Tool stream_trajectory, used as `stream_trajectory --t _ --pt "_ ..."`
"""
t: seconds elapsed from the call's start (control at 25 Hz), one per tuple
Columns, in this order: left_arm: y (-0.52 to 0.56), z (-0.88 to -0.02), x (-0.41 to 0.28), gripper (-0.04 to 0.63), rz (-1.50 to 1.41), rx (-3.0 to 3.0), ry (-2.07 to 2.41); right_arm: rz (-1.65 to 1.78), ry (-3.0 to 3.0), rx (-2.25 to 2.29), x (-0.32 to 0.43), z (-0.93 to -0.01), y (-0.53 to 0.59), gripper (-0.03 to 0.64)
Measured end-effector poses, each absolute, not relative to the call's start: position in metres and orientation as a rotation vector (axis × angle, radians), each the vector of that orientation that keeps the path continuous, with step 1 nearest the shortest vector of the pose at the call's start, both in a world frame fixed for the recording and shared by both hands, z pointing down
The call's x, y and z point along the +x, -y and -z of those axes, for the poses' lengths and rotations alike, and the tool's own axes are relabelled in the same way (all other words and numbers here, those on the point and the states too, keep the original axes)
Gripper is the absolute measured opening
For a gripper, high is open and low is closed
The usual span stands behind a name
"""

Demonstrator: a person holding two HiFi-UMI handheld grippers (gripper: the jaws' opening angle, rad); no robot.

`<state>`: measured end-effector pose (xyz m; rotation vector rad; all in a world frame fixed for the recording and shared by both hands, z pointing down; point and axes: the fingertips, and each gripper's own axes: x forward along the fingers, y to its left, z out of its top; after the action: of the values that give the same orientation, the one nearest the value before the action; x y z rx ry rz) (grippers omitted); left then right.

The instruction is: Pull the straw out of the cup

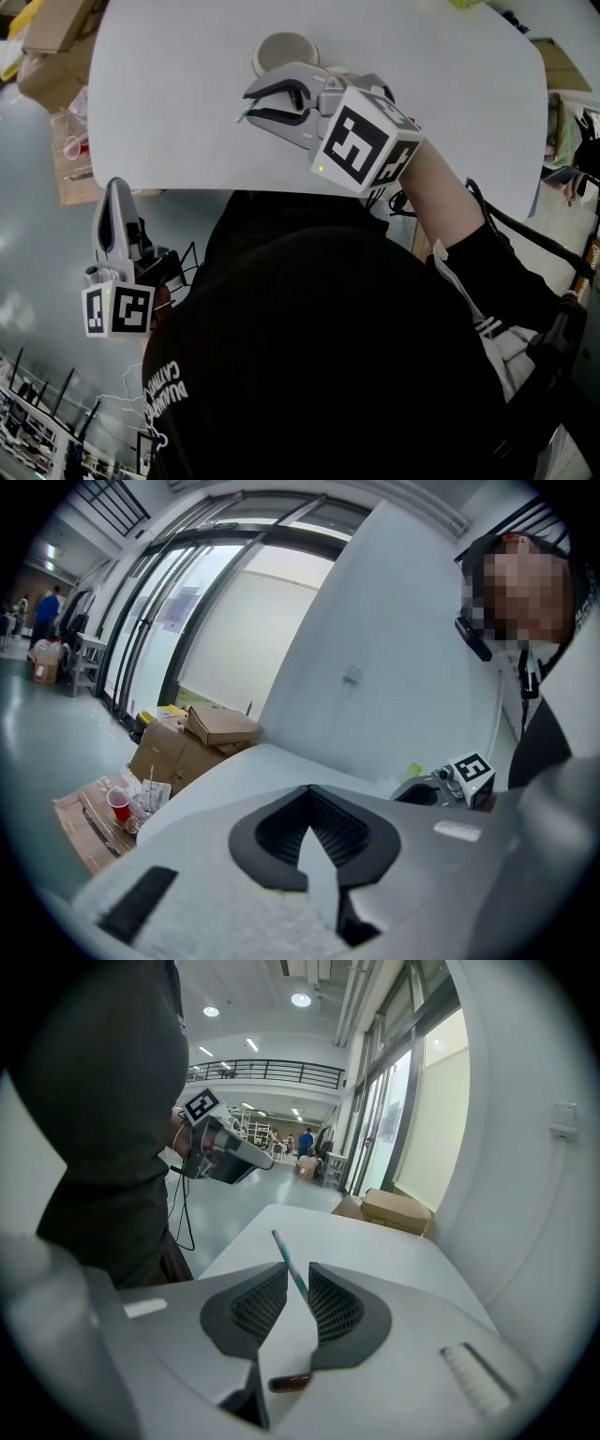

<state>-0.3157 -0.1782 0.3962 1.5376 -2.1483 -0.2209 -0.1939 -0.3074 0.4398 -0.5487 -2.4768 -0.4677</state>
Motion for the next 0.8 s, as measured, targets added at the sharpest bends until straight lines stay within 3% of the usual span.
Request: stream_trajectory --t 0.8 --pt "0.199 -0.39 -0.292 0.005 0.282 1.64 2.101 0.116 2.719 -0.23 -0.189 -0.398 0.348 0.058"
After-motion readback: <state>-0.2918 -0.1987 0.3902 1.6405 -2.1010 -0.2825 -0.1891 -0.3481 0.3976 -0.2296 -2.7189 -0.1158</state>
